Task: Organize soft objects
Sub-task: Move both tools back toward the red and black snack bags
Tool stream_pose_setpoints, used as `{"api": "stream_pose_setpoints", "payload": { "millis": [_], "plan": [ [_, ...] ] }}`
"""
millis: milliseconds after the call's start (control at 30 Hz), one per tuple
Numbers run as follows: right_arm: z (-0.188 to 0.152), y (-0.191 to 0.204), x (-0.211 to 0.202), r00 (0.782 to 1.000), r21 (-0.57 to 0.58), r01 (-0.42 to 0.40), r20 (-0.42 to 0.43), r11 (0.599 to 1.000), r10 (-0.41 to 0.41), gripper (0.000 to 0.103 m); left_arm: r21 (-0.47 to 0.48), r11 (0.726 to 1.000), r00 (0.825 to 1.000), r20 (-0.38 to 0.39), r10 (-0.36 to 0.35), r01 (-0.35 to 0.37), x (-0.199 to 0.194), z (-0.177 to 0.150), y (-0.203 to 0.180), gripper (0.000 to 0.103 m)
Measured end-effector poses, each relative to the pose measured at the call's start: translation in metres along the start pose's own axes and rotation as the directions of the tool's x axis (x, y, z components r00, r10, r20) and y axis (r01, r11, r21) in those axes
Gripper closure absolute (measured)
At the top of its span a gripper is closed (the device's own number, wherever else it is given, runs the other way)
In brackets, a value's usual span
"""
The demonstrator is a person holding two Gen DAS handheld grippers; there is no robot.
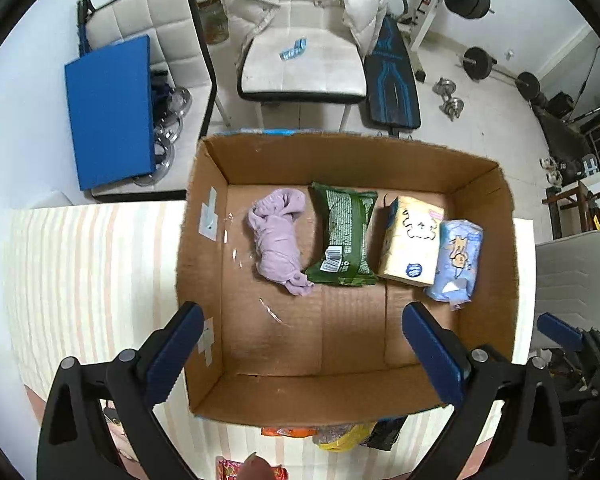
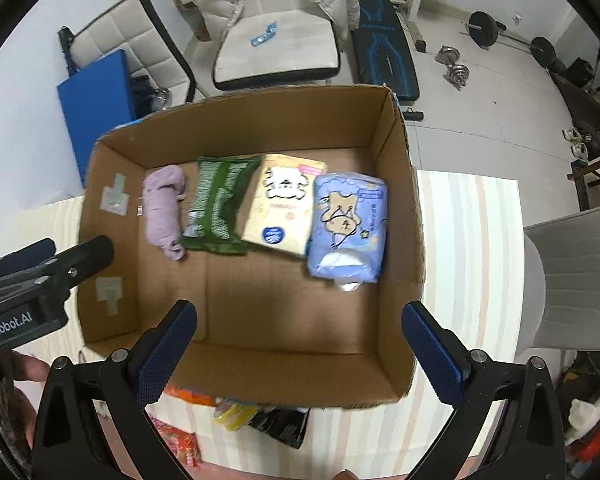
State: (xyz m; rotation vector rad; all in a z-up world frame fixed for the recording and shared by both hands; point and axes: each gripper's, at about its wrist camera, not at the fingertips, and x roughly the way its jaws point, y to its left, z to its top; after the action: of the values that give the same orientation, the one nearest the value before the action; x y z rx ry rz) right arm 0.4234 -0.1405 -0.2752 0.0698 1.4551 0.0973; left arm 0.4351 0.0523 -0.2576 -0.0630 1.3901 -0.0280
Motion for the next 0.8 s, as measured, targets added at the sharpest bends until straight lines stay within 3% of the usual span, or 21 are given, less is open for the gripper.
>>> {"api": "stream_pose_setpoints", "payload": {
  "millis": [133, 233, 367, 433, 500, 567, 667, 800],
  "plan": [
    [-0.016, 0.006, -0.021, 0.999, -0.023, -0.039, 0.035, 0.999, 0.040, 0.000, -0.018, 1.000, 0.998, 0.069, 0.000, 0.001, -0.032, -0.019, 0.002, 0.001],
    [-0.045, 0.009, -0.035, 0.996, -0.049, -0.065, 0.064, 0.997, 0.068, 0.000, -0.086, 0.996, 0.992, 0.122, -0.028, 0.038, -0.057, -0.053, 0.019, 0.001],
    [-0.105, 0.006, -0.028, 0.992, -0.065, -0.115, 0.047, 0.991, 0.118, 0.000, -0.247, 0.967, 0.996, 0.076, -0.038, 0.055, -0.047, -0.118, 0.059, 0.001],
    [-0.127, 0.000, -0.013, 0.992, -0.050, -0.123, 0.023, 0.991, 0.125, 0.000, -0.328, 0.943, 0.998, -0.019, -0.059, 0.049, -0.022, -0.154, 0.079, 0.001],
    [-0.149, -0.008, 0.010, 0.993, -0.005, -0.115, -0.007, 0.993, 0.115, 0.006, -0.412, 0.909, 0.986, -0.115, -0.119, 0.062, 0.009, -0.186, 0.099, 0.001],
    [-0.165, -0.017, 0.038, 0.989, 0.038, -0.124, -0.073, 0.992, 0.126, 0.019, -0.504, 0.862, 0.971, -0.174, -0.164, 0.055, 0.037, -0.219, 0.117, 0.005],
    [-0.179, -0.029, 0.069, 0.983, 0.088, -0.122, -0.124, 0.989, 0.132, 0.020, -0.604, 0.797, 0.941, -0.263, -0.213, 0.012, 0.076, -0.263, 0.136, 0.009],
    [-0.187, -0.041, 0.094, 0.984, 0.132, -0.104, -0.129, 0.986, 0.121, 0.020, -0.690, 0.723, 0.899, -0.332, -0.285, -0.025, 0.113, -0.291, 0.149, 0.009]
  ]
}}
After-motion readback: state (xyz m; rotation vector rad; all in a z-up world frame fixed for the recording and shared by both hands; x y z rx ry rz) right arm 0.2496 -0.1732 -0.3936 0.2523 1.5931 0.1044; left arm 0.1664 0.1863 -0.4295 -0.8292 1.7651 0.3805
